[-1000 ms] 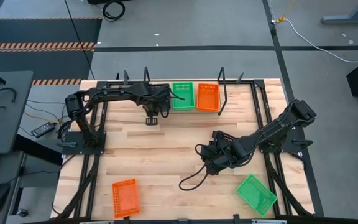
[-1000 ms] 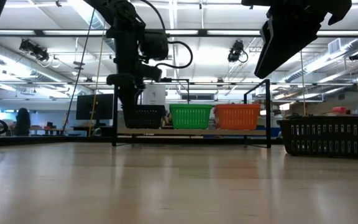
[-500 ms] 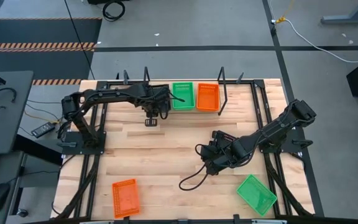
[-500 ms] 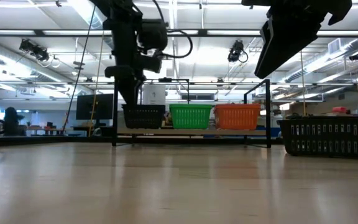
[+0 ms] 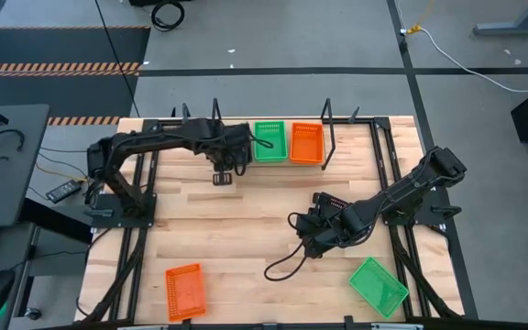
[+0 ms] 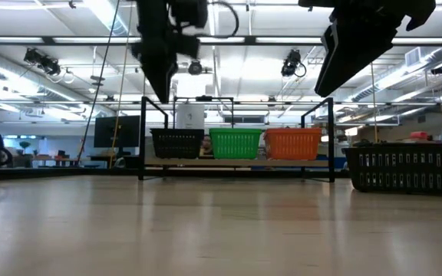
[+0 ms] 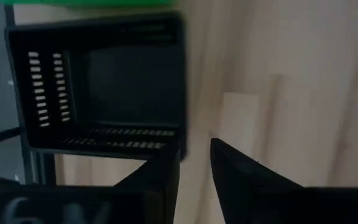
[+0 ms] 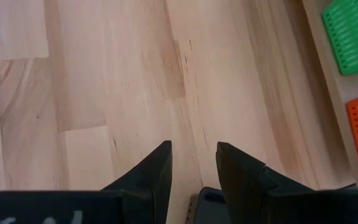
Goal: Stack baskets on shelf by color
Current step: Stack the orange bin on the orange bin on the shelf
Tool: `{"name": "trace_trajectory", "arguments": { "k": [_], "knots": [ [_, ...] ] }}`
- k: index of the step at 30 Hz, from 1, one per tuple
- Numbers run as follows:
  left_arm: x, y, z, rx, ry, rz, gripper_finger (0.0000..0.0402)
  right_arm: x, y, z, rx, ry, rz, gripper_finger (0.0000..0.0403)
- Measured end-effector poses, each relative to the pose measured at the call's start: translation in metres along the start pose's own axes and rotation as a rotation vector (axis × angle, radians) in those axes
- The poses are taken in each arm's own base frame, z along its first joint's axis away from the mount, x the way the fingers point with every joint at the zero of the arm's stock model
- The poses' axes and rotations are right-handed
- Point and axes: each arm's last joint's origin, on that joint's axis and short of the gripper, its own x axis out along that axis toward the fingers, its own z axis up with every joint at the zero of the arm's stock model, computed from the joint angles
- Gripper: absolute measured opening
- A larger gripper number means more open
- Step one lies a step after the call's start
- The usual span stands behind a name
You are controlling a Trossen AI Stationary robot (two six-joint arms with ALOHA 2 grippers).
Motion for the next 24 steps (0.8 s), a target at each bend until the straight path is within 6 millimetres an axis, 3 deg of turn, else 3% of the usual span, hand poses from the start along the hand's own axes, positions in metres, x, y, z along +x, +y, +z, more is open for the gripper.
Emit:
{"name": "trace_trajectory", "arguments": {
  "k": [4, 8, 12, 17, 24],
  "knots": [
    [-0.023, -0.031, 0.004, -0.012, 0.026, -0.078, 0.0093, 0.000, 0.000, 0.000, -0.003, 0.000, -0.001, 0.0130],
    [-0.040, -0.078, -0.002, -0.030, 0.117, -0.166, 0.0093, 0.000, 0.000, 0.000, -0.004, 0.001, -0.001, 0.0130],
    [-0.054, -0.136, -0.018, -0.009, 0.211, -0.167, 0.0094, -0.002, 0.002, -0.002, -0.013, -0.001, 0.005, 0.0130],
    [-0.067, -0.205, -0.043, -0.017, 0.208, -0.152, 0.0094, -0.002, 0.003, -0.002, -0.045, -0.003, 0.007, 0.0130],
    [-0.064, -0.282, -0.081, -0.220, 0.109, -0.213, 0.0094, -0.002, 0.004, -0.001, -0.070, -0.006, 0.018, 0.0130]
  ]
}}
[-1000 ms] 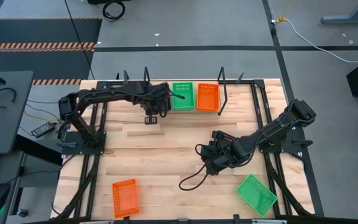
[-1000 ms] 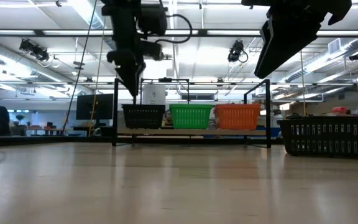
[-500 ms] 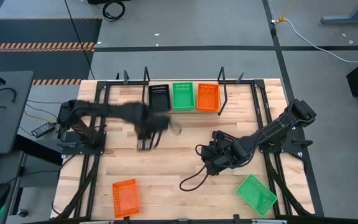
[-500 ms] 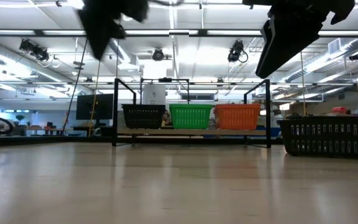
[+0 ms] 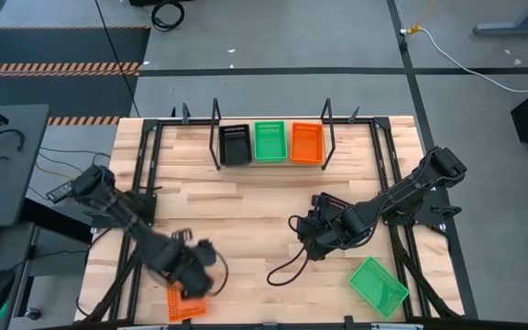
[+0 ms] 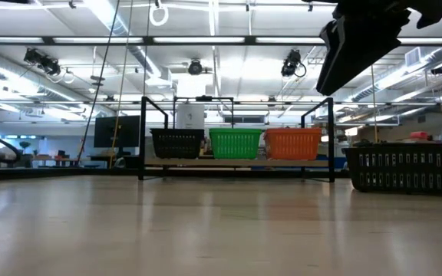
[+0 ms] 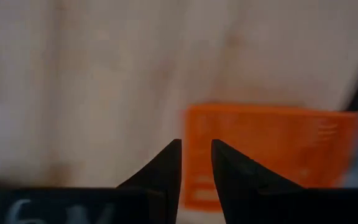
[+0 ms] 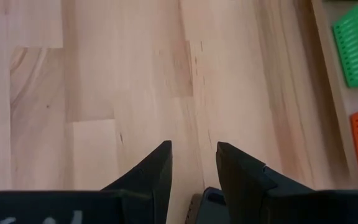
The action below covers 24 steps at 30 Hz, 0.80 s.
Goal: Stack baskets on shelf by color
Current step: Stack the orange bin on the orange bin on the shelf
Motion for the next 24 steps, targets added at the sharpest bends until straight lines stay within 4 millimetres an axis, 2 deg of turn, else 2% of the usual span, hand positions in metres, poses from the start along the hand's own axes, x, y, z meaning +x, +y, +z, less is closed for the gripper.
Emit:
{"name": "trace_trajectory", "arguments": {
  "k": [7, 10, 13, 17, 24],
  "knots": [
    [0.009, -0.048, -0.019, -0.154, -0.091, -0.236, 0.0079, 0.000, 0.000, 0.001, -0.015, -0.004, 0.008, 0.0130],
    [0.023, -0.067, -0.026, -0.151, -0.082, -0.263, 0.0067, 0.000, 0.001, 0.000, -0.015, 0.004, 0.025, 0.0130],
    [0.045, -0.081, -0.035, -0.146, 0.017, -0.249, 0.0060, 0.000, 0.001, 0.000, -0.015, 0.011, 0.039, 0.0130],
    [0.065, -0.092, -0.044, -0.148, 0.116, -0.229, 0.0061, 0.000, 0.001, 0.000, -0.014, 0.013, 0.043, 0.0130],
    [0.068, -0.091, -0.051, -0.139, 0.092, -0.168, 0.0068, 0.000, 0.002, 0.001, -0.009, 0.009, 0.045, 0.0130]
  ]
}}
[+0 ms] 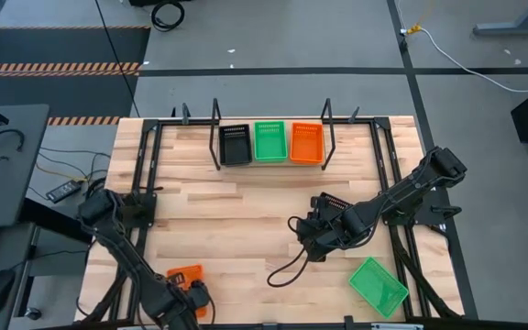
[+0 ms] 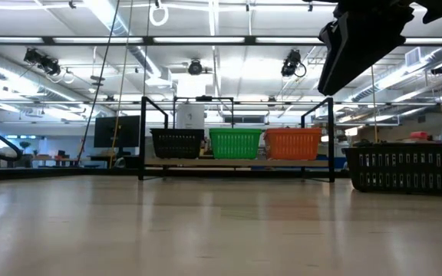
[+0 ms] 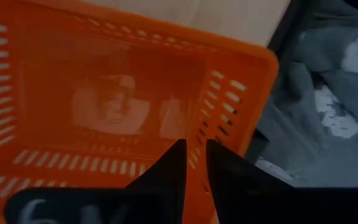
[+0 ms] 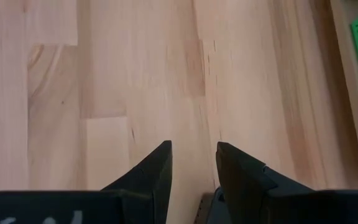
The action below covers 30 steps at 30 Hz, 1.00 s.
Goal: Stack baskets on shelf by color
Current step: Stack the orange bin on the orange bin on the shelf
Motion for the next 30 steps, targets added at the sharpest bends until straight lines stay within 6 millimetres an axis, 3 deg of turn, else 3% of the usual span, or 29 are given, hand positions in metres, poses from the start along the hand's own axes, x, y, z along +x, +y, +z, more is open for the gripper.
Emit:
{"name": "trace_trajectory", "arguments": {
  "k": [18, 26, 30],
  "knots": [
    [-0.001, -0.007, -0.009, 0.084, 0.065, -0.066, 0.0069, 0.000, 0.001, 0.000, 0.044, 0.011, 0.024, 0.0130],
    [-0.022, -0.006, -0.010, 0.123, 0.033, -0.131, 0.0069, 0.000, 0.001, 0.000, 0.042, 0.011, 0.024, 0.0130],
    [-0.024, -0.007, -0.011, 0.159, -0.003, -0.142, 0.0069, 0.000, 0.001, 0.000, 0.042, 0.011, 0.024, 0.0130]
  ]
}}
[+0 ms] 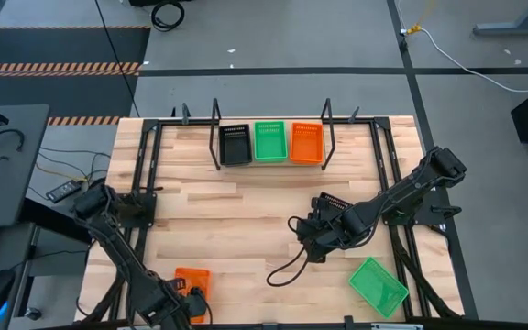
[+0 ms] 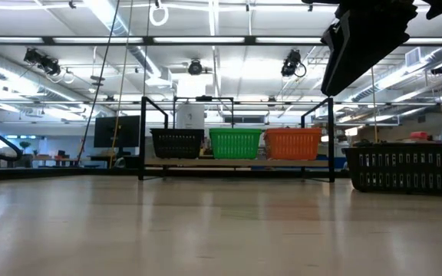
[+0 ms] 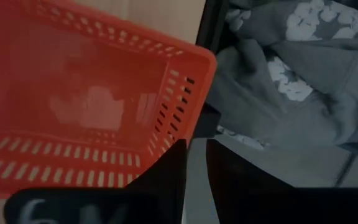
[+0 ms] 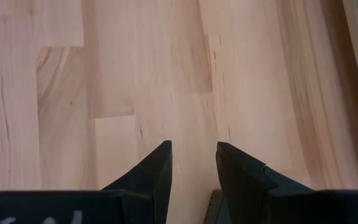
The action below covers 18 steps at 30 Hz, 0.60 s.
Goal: Stack baskets on shelf by color
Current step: Stack the orange bin on the orange bin on the shelf
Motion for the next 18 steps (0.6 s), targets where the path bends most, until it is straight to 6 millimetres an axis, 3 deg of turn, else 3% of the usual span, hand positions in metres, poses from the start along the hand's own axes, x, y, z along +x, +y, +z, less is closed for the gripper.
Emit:
{"name": "trace_trajectory", "arguments": {
  "k": [4, 13, 18],
  "knots": [
    [0.011, -0.002, 0.000, 0.014, 0.008, 0.007, 0.0079, 0.000, 0.000, 0.000, -0.002, 0.001, 0.000, 0.0130],
    [0.013, -0.003, -0.003, 0.028, -0.001, 0.020, 0.0168, -0.001, 0.002, -0.001, -0.006, -0.001, 0.003, 0.0130],
    [0.018, -0.004, -0.005, 0.041, -0.005, 0.029, 0.0191, -0.001, 0.002, -0.001, -0.001, -0.001, 0.003, 0.0130]
  ]
}}
